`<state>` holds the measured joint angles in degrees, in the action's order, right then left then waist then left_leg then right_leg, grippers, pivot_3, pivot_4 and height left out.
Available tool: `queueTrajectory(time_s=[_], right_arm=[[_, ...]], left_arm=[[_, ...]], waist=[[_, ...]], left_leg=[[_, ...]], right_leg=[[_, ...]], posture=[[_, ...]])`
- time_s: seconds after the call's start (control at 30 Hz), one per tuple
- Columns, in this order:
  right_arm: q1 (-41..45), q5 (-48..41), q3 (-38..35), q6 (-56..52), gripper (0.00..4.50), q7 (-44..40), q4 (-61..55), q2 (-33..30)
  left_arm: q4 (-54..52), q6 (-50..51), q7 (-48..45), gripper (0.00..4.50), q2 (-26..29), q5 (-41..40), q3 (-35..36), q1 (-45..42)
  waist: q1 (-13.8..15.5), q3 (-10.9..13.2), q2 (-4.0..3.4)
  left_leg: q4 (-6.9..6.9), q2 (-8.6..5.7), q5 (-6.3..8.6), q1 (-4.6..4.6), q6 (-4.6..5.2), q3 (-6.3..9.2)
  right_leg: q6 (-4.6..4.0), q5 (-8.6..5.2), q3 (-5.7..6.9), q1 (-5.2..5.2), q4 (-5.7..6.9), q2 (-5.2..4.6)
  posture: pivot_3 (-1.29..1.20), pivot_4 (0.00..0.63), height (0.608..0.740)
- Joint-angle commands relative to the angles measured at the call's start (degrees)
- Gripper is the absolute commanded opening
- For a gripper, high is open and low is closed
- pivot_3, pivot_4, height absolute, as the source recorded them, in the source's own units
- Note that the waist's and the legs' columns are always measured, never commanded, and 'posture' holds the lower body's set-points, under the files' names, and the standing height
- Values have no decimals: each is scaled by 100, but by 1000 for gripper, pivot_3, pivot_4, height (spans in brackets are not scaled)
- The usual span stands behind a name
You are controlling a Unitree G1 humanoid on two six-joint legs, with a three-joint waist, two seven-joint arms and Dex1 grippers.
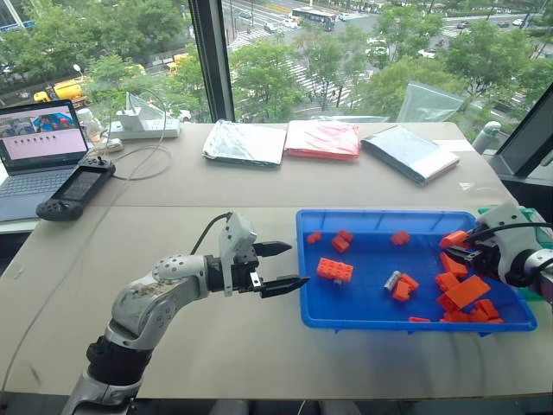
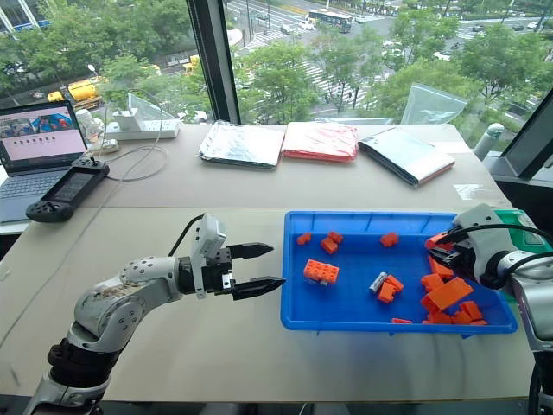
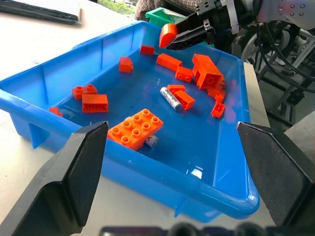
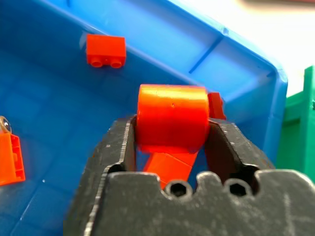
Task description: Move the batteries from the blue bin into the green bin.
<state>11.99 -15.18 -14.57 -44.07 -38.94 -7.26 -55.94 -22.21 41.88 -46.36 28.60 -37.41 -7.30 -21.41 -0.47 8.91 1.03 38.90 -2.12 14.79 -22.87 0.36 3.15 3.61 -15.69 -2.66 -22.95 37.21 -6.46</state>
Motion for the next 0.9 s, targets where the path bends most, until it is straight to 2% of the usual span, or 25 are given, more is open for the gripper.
queueTrajectory(time_s=[0.03,0.07,0.2,0.3,0.43,0.67,0.9], right_arm=[[182,-561,-443,30,4136,-325,-705,50],[192,-701,-460,-65,4456,-405,-822,68],[140,-1075,-429,-286,4456,-583,-1026,135],[-49,-1303,-135,-431,4456,-986,-1309,-42],[317,-764,858,-376,4456,-1014,-796,-170],[550,-393,1580,-201,4456,-1257,-413,-207],[643,-159,1989,-50,4456,-1362,-298,-87]], left_arm=[[-200,0,-18,4500,-5,-93,57,-27],[-204,5,-12,4500,-5,-96,60,-25],[-219,15,10,4500,-8,-95,60,-15],[-223,22,22,4500,-9,-86,58,-8],[-220,17,12,4500,-16,-82,31,-4],[-280,32,70,4500,-13,-93,64,49],[-338,56,128,4500,5,-119,82,87]], waist=[[-11,0,0],[-15,0,0],[-8,0,1],[21,0,1],[-8,0,1],[-22,0,0],[-21,0,0]], left_leg=[[0,1,0,-1,0,0],[0,2,0,0,0,1],[0,2,0,0,0,4],[3,1,0,-2,0,5],[3,0,0,0,0,4],[2,0,0,-6,-1,3],[2,0,-1,-8,-1,3]], right_leg=[[0,0,0,-1,0,0],[0,0,0,0,0,1],[0,0,2,2,-1,2],[0,0,4,4,-1,-2],[0,0,3,3,-1,0],[0,0,2,-5,0,0],[0,0,2,-7,0,-1]], posture=[[0,150,740],[0,150,740],[0,150,740],[0,150,740],[0,150,740],[0,150,740],[0,150,740]])
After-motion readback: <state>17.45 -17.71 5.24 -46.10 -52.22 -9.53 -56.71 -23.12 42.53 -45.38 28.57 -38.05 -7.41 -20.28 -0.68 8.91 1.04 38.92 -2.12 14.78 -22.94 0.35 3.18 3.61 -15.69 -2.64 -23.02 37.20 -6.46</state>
